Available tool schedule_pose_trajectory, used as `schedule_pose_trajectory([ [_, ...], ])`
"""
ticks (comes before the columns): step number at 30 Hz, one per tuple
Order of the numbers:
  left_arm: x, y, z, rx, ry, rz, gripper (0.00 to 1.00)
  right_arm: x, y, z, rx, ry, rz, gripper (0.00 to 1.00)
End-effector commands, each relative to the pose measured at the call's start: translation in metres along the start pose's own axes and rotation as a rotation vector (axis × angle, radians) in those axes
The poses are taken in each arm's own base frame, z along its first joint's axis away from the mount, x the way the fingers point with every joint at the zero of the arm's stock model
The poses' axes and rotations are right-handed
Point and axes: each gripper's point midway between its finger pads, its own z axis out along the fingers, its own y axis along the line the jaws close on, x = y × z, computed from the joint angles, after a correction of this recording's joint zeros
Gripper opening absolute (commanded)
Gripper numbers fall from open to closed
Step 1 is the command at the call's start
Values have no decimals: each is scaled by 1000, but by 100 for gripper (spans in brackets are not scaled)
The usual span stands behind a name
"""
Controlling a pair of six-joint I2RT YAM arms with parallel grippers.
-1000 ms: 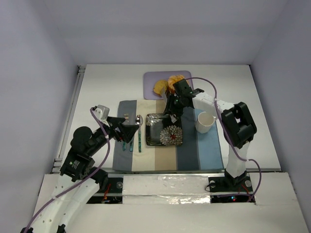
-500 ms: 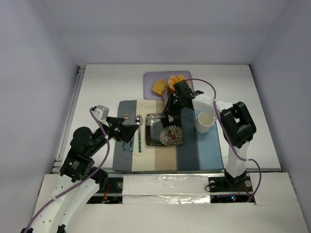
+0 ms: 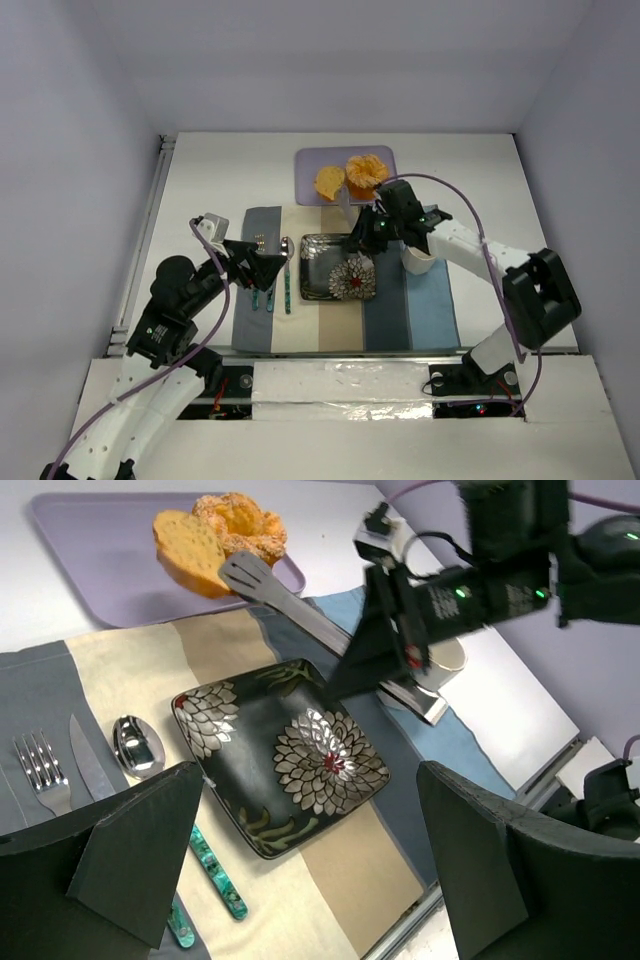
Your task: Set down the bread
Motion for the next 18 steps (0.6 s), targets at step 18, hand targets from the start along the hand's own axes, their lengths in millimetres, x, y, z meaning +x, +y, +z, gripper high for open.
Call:
schedule_pose_trajectory([
  [18,5,15,13,-63,25,2,87,160,-16,-45,-41,165,-135,18],
])
